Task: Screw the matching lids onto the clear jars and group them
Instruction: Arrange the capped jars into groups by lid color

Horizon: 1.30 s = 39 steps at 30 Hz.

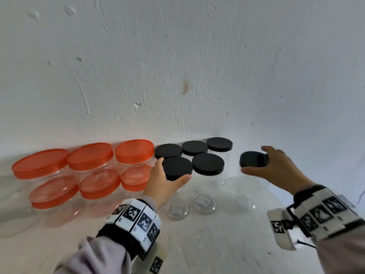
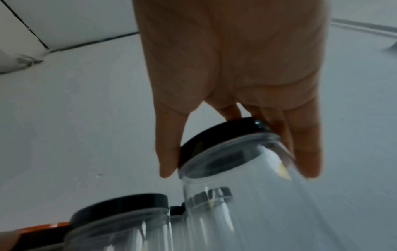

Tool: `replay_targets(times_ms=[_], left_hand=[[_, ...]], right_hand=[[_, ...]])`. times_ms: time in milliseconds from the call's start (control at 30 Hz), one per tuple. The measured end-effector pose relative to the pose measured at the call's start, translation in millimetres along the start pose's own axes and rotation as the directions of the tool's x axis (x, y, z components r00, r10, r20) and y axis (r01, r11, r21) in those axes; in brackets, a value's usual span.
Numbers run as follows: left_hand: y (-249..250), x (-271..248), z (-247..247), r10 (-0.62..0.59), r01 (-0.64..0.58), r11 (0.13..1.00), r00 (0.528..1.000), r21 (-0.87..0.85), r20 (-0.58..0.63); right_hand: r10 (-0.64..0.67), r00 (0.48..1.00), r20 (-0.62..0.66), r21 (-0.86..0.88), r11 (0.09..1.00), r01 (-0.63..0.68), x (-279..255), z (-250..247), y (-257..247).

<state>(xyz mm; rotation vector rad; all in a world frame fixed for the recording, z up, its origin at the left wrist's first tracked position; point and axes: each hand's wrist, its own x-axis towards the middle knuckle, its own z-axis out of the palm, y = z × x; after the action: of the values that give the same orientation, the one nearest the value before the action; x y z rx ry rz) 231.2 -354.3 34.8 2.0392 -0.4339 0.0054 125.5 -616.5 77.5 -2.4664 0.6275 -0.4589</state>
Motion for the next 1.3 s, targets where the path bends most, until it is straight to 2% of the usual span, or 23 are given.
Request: replay_targets(times_ms=[133,367,633,733,833,967,1067,1300], left_hand=[[0,0,0,0.0,0.0,1.0,1.0,0.006,0.002],[0,2,0,-0.004,0.004,1.0,1.0,0.0,0.005],[-1,0,0,0.0,0.0,1.0,1.0,-0.008,0.009],[-1,-1,0,0.003,-0.003,1.0,1.0,0.003,0.014],[-1,-2,0,0.001,-0.001,1.0,1.0,-0.01,0.016],[-1,-1,1,-0.001,0.001,1.0,1.0,-0.031,0.007],[-2,-1,1,-0.008,0.008,0.999,1.0,-0.039,0.002],[-4,0,2,-0.005,0.004,1.0,1.0,-0.028,-0.01]], right_hand=[[-0.072,0.994,0.087,-0.003,0.997,0.072,28,15,-13],[-0.161,0.976,0.15,0.023,0.987,0.159,49,25,-12],[-0.165,0.95,0.265,0.03,0.986,0.163,60,23,-8],[-0.175,0.959,0.223,0.01,0.984,0.177,60,19,-14],[-0.281,0.951,0.127,0.042,0.96,0.278,51,22,-31],[-0.366,0.898,0.245,-0.104,0.911,0.4,39,40,-55],[-0.377,0.871,0.315,-0.21,0.867,0.452,36,54,-61],[-0.381,0.878,0.29,-0.187,0.877,0.442,40,57,-64]])
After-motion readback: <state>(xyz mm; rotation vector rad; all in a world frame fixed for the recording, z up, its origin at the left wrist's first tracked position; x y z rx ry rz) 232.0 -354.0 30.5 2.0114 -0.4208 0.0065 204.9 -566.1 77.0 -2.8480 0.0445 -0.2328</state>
